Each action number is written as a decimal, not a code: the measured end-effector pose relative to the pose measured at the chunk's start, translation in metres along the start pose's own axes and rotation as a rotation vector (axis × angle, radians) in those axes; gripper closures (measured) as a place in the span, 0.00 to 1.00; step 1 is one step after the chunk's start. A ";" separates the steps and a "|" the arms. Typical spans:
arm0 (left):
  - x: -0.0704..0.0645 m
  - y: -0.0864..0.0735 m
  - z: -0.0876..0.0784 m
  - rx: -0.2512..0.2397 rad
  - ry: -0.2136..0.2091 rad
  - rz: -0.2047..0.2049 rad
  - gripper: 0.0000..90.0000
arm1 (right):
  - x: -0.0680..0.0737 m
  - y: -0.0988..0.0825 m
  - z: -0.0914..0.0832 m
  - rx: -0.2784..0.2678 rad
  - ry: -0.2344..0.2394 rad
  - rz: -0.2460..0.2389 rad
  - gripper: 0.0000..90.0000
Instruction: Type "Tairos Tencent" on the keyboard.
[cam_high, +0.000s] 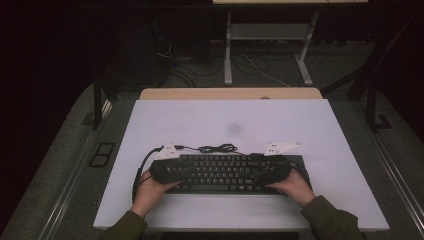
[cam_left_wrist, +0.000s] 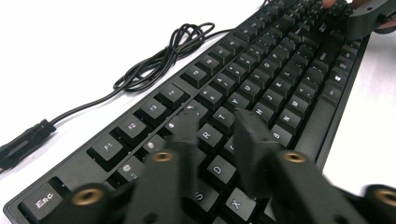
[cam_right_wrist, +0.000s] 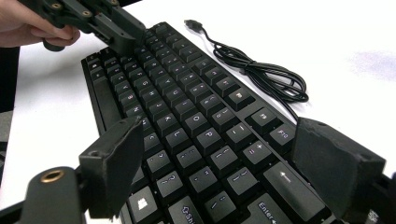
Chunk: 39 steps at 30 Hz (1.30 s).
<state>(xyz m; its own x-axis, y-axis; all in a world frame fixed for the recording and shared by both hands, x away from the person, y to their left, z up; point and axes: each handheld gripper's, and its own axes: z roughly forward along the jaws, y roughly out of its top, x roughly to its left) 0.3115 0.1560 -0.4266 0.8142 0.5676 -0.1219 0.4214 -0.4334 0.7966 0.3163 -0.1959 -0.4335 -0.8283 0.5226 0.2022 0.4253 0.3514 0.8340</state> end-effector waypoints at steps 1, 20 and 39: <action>0.000 0.000 0.000 0.003 0.000 0.000 0.87 | 0.000 0.000 0.000 -0.001 -0.001 0.001 0.19; 0.009 -0.001 0.007 0.023 0.021 -0.016 0.99 | 0.000 0.001 -0.001 -0.003 0.000 0.008 0.18; 0.010 -0.002 0.012 0.040 0.016 -0.015 0.99 | -0.001 0.001 -0.002 -0.009 -0.002 0.017 0.19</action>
<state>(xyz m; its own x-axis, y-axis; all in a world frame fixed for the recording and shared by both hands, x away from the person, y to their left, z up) 0.3236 0.1537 -0.4365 0.8012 0.5854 -0.1235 0.4494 -0.4525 0.7703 0.3169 -0.1981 -0.4320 -0.8203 0.5297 0.2157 0.4363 0.3357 0.8348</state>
